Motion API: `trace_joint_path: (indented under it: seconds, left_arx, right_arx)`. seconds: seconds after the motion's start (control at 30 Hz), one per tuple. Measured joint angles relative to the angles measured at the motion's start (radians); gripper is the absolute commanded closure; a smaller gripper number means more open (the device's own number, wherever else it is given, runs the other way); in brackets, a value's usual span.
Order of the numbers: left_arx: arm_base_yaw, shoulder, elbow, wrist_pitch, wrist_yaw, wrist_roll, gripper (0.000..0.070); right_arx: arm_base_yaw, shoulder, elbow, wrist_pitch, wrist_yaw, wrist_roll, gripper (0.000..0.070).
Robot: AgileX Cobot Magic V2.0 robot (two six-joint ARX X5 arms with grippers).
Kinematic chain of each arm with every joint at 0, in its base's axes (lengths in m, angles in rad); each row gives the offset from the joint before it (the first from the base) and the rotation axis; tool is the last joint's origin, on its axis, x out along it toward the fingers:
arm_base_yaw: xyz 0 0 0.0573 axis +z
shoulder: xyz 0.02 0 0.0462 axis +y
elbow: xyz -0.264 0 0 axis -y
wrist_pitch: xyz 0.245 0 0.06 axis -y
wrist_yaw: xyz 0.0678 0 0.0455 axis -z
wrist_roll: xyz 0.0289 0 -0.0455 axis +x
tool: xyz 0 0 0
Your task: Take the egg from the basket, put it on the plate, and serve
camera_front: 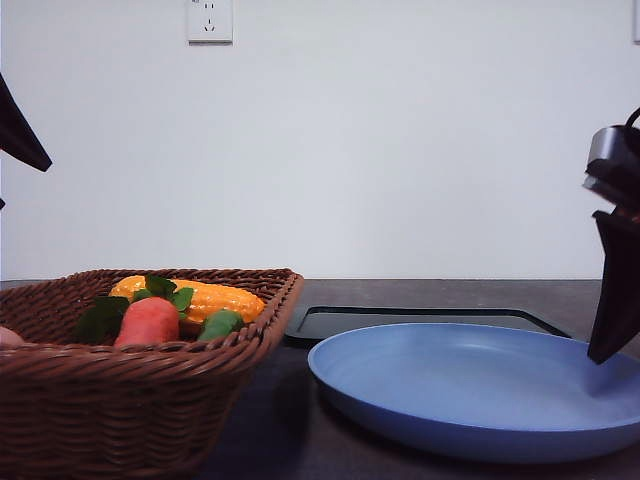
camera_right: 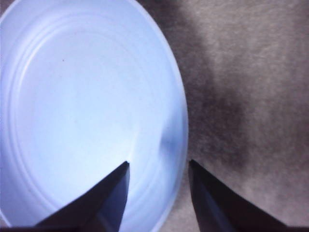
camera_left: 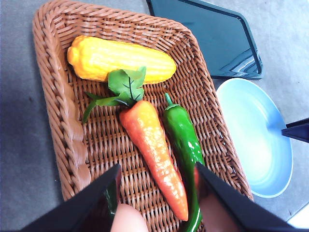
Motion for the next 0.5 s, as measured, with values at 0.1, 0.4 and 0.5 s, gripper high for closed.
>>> trace_joint_path:
  seconds: [0.1,0.4,0.5]
  left_arx:
    - [0.000,0.000,0.000,0.000,0.000,0.000,0.0391]
    - [0.000,0.000,0.000,0.000,0.000,0.000,0.0391]
    - [0.000,0.000,0.000,0.000,0.000,0.000,0.0391]
  right_arx:
    - [0.006,0.029,0.000,0.020,0.000,0.011,0.0495]
    - [0.006,0.051,0.000,0.047,0.004,0.018,0.0691]
    - [0.006,0.051,0.000,0.049,0.003,0.019,0.0700]
